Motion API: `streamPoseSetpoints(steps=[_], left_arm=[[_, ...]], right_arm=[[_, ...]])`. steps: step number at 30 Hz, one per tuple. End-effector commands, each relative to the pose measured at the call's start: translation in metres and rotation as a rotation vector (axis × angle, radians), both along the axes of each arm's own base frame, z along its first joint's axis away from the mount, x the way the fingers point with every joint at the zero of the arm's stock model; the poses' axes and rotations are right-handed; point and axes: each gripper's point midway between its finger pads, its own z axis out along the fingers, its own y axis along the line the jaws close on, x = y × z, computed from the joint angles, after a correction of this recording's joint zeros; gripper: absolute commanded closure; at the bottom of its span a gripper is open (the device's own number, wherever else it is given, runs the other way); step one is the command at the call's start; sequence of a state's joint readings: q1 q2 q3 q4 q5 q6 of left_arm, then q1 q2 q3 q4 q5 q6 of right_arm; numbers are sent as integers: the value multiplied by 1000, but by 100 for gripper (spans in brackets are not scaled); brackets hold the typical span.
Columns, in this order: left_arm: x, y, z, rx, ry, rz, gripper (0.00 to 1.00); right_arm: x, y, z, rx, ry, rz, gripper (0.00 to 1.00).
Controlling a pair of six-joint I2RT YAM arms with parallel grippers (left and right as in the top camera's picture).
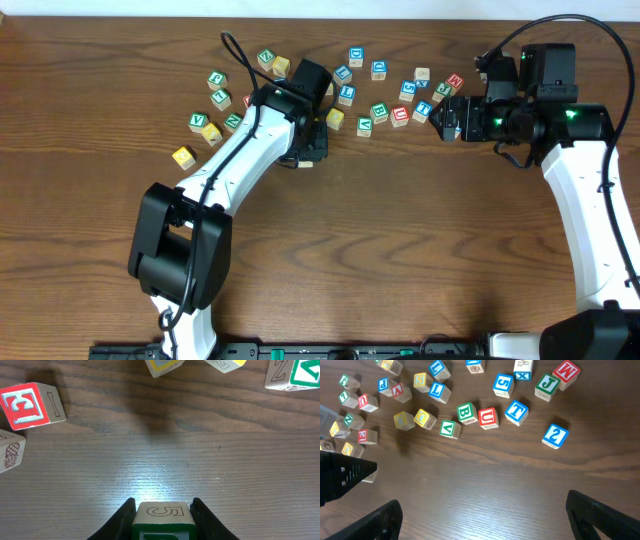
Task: Spell out ROBOT
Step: 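Carry the green R block forward and set it on the open table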
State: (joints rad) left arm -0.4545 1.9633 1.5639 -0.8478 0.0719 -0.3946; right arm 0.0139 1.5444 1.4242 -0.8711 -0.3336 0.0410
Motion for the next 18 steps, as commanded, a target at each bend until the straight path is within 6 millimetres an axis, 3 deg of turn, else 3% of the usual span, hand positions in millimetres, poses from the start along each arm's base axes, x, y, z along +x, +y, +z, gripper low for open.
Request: streamPoseSetpoints(steps=[1, 7, 18], left_arm=[[-1, 3, 0, 11, -4, 21, 70], [-1, 3, -9, 4, -6, 43, 70], [-1, 8, -43, 17, -51, 59, 70]], right_arm=[[4, -4, 8, 3, -21, -5, 1], [4, -4, 8, 3, -21, -5, 1], [4, -4, 8, 3, -21, -5, 1]])
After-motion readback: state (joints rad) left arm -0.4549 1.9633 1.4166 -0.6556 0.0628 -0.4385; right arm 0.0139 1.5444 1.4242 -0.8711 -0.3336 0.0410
